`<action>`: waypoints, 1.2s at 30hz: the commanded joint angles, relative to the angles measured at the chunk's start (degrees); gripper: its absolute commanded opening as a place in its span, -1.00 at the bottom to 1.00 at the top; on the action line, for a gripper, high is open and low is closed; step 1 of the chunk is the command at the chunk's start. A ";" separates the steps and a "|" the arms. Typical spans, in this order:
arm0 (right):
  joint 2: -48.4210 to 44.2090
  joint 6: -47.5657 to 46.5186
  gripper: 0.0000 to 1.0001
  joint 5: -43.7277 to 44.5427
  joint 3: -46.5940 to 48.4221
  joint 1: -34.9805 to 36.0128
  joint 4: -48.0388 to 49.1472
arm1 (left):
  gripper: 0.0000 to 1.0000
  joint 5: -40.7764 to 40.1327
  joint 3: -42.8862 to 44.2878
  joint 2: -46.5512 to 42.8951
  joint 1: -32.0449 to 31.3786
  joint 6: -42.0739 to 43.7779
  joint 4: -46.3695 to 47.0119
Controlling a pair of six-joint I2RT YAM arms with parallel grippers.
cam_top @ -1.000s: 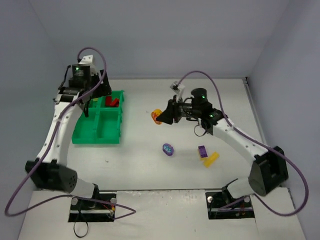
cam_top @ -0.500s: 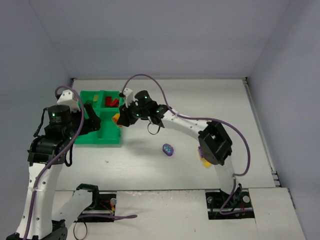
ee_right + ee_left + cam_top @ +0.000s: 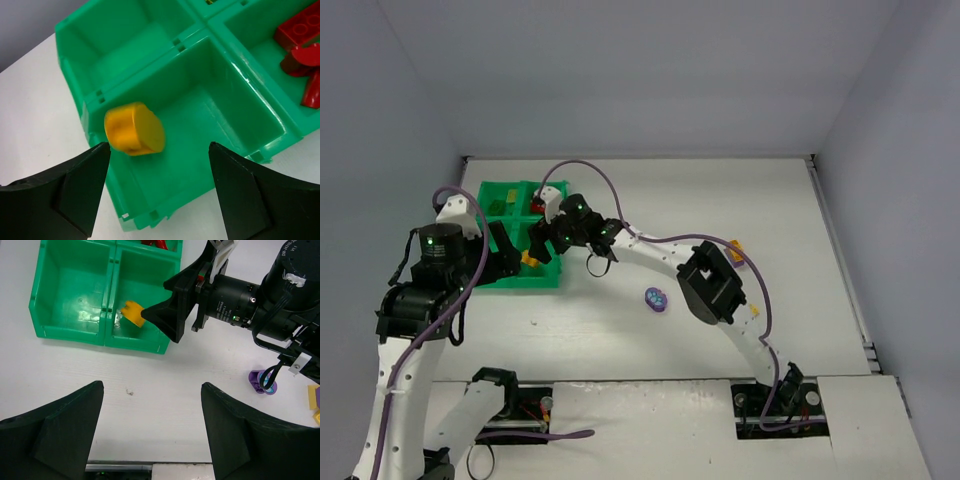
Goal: Sort the legos into containers by color
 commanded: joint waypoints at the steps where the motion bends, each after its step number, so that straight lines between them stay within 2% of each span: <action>1: -2.50 0.05 0.54 4.02 3.35 -0.19 4.47 | 0.45 1.33 0.30 -0.03 -0.33 -0.53 1.44; 4: -5.83 0.14 0.55 6.73 1.25 -0.81 4.91 | 0.53 3.70 -0.14 0.32 -0.51 -0.53 2.32; 5: -7.06 0.32 0.55 7.80 -1.54 -1.59 5.26 | 0.61 4.67 -0.23 0.84 -0.60 -0.53 2.58; 8: -14.17 1.54 0.55 10.69 -8.23 -3.79 7.89 | 0.65 10.37 -1.28 1.98 -1.47 0.52 5.12; 12: -27.15 3.92 0.56 12.63 -23.93 -11.42 10.01 | 0.65 18.47 -2.78 4.53 -3.49 0.70 8.46; 15: -36.03 3.66 0.57 14.22 -31.17 -16.52 9.66 | 0.65 15.68 -2.87 6.99 -10.07 0.61 9.78; 16: -38.33 3.92 0.58 14.14 -35.45 -18.02 9.39 | 0.65 12.10 -2.78 7.78 -15.40 0.09 10.05; 19: -46.07 4.71 0.58 13.52 -42.77 -24.18 6.68 | 0.65 8.91 -1.99 12.52 -22.99 -1.31 12.16; 23: -54.69 4.36 0.59 15.72 -50.95 -30.59 2.54 | 0.65 7.50 -0.68 23.13 -33.52 -2.28 15.49; 28: -65.06 6.73 0.59 16.59 -58.95 -37.71 -2.20 | 0.65 5.65 5.47 36.33 -40.31 -7.80 17.61; 32: -70.43 7.70 0.59 16.07 -63.26 -42.02 -4.58 | 0.65 0.56 12.76 49.58 -44.27 -13.70 13.06; 36: -74.21 7.79 0.60 13.96 -66.16 -45.27 -5.81 | 0.65 -0.95 17.78 58.75 -46.30 -20.63 10.67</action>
